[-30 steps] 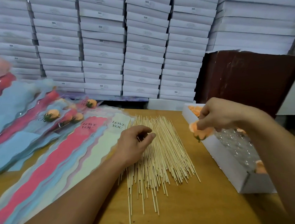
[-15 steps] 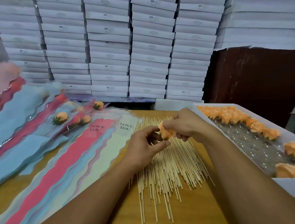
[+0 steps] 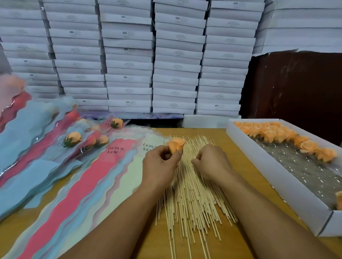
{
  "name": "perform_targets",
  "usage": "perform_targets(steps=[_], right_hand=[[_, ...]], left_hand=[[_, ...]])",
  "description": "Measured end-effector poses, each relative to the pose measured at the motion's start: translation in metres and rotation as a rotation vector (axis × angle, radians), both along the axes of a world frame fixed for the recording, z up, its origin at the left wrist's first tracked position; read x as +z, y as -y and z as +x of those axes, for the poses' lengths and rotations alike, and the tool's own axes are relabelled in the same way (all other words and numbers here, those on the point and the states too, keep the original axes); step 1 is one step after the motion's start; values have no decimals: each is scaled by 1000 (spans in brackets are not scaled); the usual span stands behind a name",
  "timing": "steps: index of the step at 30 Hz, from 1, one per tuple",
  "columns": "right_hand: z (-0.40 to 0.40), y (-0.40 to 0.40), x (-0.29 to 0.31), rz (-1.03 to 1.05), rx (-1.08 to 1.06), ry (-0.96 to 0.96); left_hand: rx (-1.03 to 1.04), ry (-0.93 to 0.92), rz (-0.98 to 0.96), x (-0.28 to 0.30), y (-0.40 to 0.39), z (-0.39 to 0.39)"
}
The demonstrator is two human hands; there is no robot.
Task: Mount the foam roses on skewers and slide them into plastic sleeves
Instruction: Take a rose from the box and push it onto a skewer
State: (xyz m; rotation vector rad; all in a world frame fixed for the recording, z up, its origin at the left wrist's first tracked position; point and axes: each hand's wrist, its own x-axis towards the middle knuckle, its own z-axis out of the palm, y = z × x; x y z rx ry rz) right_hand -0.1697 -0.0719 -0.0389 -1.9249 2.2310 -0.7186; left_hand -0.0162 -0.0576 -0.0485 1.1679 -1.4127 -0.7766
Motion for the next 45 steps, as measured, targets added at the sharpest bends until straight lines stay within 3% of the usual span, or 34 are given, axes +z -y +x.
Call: perform_targets(steps=[8, 26, 34, 45], right_hand=[[16, 5, -6, 10, -52, -99], [8, 13, -3, 106, -117, 72], [-2, 3, 5, 148, -61, 344], [-6, -11, 15, 226, 106, 904]], left_hand=[[25, -35, 20, 1, 2, 1], [14, -52, 43, -2, 4, 1], [22, -119, 79, -3, 7, 1], [7, -306, 188, -1, 9, 2]])
